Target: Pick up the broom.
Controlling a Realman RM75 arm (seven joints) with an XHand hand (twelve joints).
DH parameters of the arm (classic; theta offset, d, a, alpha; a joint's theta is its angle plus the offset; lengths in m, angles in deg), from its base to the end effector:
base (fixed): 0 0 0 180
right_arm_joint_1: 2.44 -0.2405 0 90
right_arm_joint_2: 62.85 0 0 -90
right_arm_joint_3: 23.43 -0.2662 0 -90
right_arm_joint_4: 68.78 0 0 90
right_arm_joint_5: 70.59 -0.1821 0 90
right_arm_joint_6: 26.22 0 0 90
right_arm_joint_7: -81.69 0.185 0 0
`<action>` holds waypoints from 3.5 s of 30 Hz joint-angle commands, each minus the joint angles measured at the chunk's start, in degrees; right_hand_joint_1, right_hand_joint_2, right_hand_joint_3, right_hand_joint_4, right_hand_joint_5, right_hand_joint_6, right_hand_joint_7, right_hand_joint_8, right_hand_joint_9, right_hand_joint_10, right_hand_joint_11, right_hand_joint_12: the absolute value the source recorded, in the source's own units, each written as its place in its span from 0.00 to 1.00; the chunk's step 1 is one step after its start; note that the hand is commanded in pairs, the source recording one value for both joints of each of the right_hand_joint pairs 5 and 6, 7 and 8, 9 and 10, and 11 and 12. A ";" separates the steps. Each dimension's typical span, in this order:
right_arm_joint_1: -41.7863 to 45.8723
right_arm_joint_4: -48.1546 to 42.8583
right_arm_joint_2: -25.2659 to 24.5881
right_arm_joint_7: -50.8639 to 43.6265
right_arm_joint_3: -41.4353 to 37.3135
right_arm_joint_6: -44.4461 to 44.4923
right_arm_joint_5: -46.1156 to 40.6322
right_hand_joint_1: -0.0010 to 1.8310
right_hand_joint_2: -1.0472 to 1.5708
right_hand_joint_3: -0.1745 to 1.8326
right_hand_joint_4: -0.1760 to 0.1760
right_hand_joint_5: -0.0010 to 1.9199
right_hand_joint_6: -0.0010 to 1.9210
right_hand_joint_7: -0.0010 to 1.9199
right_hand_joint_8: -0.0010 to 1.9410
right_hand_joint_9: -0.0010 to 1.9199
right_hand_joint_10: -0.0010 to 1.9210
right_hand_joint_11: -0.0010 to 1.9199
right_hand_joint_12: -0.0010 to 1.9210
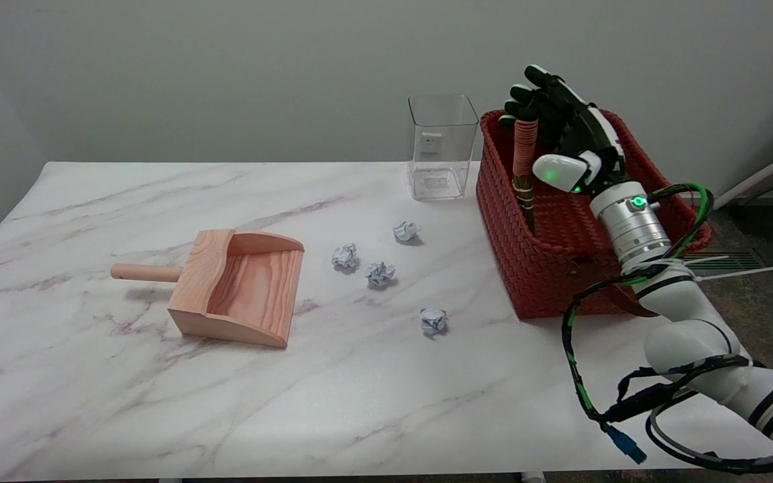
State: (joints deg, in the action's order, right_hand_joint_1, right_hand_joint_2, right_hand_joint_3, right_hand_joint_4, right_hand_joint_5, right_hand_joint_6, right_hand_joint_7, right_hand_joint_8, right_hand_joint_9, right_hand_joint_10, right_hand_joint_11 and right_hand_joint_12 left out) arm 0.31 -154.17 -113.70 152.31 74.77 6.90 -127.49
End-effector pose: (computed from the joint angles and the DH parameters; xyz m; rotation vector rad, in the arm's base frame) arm -0.1791 -0.3408 0.4183 1.3810 -0.9099 1.4873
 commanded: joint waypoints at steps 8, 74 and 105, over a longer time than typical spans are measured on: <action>-7.35 9.01 -1.94 1.00 4.89 -0.39 5.02 0.63 0.22 0.53 0.50 0.15 0.15 0.26 0.25 0.27 0.27 0.33 0.33; -11.51 -12.27 -1.45 0.84 -14.08 -25.21 7.65 0.64 1.00 0.29 0.50 1.00 1.00 1.00 0.99 1.00 1.00 0.96 0.96; -38.03 -19.14 0.06 7.25 -7.52 -47.85 7.65 0.64 1.00 0.27 0.50 1.00 1.00 1.00 0.99 1.00 1.00 0.96 0.96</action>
State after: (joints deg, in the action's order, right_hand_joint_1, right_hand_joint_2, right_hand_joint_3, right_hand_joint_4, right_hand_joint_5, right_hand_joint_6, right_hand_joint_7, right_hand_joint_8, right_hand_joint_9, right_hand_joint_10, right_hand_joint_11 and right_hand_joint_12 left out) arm -25.04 -169.75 -113.52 154.24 58.88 -31.53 -120.20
